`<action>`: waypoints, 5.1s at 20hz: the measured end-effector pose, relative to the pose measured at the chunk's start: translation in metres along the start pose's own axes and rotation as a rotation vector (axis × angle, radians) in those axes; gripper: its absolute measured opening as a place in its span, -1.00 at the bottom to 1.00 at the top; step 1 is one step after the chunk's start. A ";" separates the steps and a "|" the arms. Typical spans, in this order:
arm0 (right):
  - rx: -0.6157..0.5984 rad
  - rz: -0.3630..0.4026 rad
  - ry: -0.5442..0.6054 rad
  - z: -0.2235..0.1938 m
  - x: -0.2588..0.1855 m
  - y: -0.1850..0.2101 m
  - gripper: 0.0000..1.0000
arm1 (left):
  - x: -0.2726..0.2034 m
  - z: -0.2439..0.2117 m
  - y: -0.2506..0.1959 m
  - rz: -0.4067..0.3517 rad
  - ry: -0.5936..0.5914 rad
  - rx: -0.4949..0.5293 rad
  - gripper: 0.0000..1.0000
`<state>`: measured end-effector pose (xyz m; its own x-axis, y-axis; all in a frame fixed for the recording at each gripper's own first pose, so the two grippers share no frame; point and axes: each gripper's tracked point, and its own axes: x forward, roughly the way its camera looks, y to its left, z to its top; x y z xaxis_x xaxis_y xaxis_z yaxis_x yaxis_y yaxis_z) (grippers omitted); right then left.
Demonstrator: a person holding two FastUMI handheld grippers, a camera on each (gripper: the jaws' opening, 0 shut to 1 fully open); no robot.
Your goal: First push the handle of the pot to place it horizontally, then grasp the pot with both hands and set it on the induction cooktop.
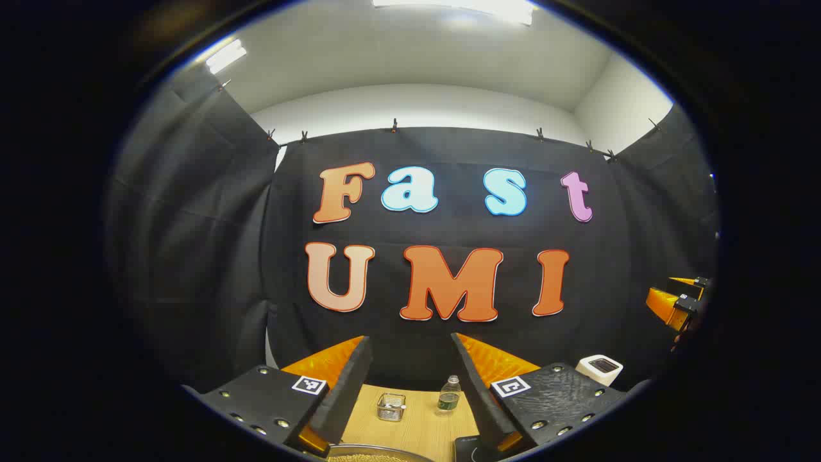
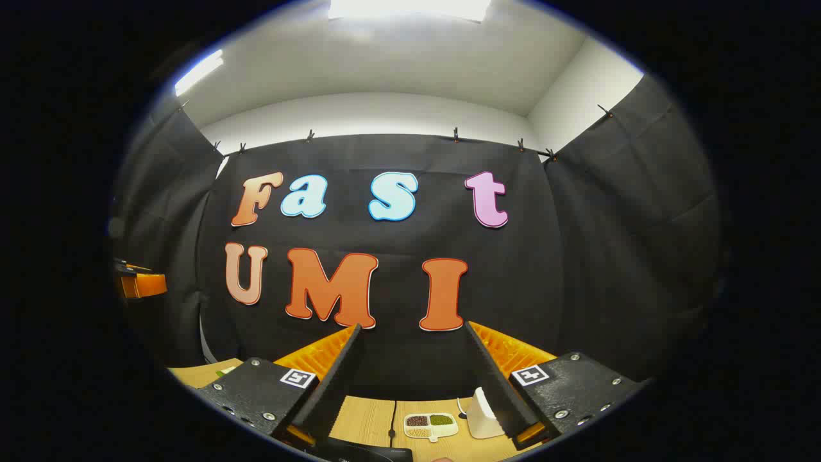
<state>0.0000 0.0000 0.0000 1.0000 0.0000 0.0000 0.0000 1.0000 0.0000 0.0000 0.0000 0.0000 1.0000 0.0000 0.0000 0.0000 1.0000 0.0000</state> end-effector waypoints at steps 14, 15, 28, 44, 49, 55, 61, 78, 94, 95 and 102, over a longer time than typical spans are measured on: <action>0.032 0.018 -0.015 0.013 -0.025 0.016 0.83 | -0.022 0.015 0.014 0.002 -0.076 0.005 0.53; 0.032 0.017 -0.015 0.013 -0.026 0.016 0.91 | -0.021 0.013 0.013 0.001 -0.074 0.017 0.53; -0.006 -0.028 -0.020 0.013 -0.026 0.001 0.90 | -0.024 0.000 0.009 -0.023 -0.024 0.026 0.53; -0.022 -0.070 0.076 -0.032 -0.030 -0.012 0.91 | -0.035 -0.151 -0.060 -0.286 0.507 0.124 -0.95; -0.024 -0.103 0.110 -0.048 -0.031 -0.025 0.91 | -0.075 -0.227 -0.054 -0.298 0.798 0.099 -0.94; -0.033 -0.122 0.168 -0.073 -0.031 -0.036 0.92 | -0.131 -0.297 -0.053 -0.324 1.071 0.197 -0.94; -0.022 -0.136 0.208 -0.090 -0.032 -0.045 0.99 | -0.194 -0.350 -0.047 -0.359 1.323 0.217 -0.94; 0.008 -0.043 0.253 -0.124 -0.023 -0.096 0.91 | -0.293 -0.426 0.010 -0.205 1.594 0.301 -0.94; 0.040 -0.237 0.332 -0.143 -0.058 -0.112 0.91 | -0.272 -0.445 -0.019 -0.288 1.638 0.169 -0.96; 0.047 -0.251 0.341 -0.143 -0.061 -0.110 0.91 | -0.268 -0.446 -0.022 -0.290 1.639 0.143 -0.96; 0.062 -0.250 0.377 -0.139 -0.069 -0.077 0.91 | -0.236 -0.445 -0.042 -0.264 1.630 -0.006 -0.96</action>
<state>-0.0685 -0.0768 -0.1391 0.8997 -0.2295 -0.3713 0.2524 0.9675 0.0135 -0.2362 -0.0424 -0.4448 -0.0799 -0.1633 -0.9833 0.1555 0.9724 -0.1741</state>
